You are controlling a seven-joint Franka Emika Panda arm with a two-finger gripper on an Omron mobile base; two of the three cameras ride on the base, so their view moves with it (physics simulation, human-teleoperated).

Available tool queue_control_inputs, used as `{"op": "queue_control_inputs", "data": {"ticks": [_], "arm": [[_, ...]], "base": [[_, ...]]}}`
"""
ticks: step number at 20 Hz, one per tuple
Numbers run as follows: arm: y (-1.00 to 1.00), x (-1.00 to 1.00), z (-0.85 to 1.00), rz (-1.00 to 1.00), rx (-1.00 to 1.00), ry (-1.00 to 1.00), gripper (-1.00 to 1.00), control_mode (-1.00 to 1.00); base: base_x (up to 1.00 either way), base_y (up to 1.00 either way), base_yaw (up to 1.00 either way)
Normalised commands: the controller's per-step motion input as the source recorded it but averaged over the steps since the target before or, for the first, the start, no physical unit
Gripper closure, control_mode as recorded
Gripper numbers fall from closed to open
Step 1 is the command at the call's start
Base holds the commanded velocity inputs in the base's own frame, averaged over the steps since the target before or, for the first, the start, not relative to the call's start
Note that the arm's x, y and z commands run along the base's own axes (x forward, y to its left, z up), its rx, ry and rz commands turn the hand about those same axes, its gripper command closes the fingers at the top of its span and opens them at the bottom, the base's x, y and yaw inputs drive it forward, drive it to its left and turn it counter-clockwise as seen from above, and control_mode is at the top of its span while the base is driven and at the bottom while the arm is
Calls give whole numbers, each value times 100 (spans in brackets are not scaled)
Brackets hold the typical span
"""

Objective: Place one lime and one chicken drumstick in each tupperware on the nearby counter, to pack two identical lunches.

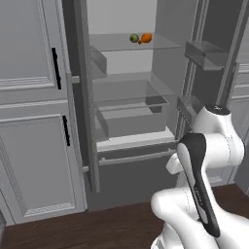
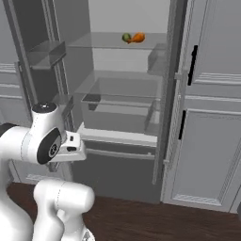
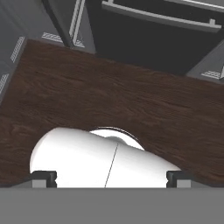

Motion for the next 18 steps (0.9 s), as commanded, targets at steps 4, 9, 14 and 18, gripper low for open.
{"op": "queue_control_inputs", "data": {"ticks": [4,9,14,18], "arm": [[0,0,0,0,0,0,-100,100],[0,0,0,0,0,0,-100,100],[0,0,0,0,0,0,-100,100],[0,0,0,0,0,0,-100,100]], "base": [[74,-2,0],[45,-37,-10],[56,-12,-21],[91,0,-6]]}}
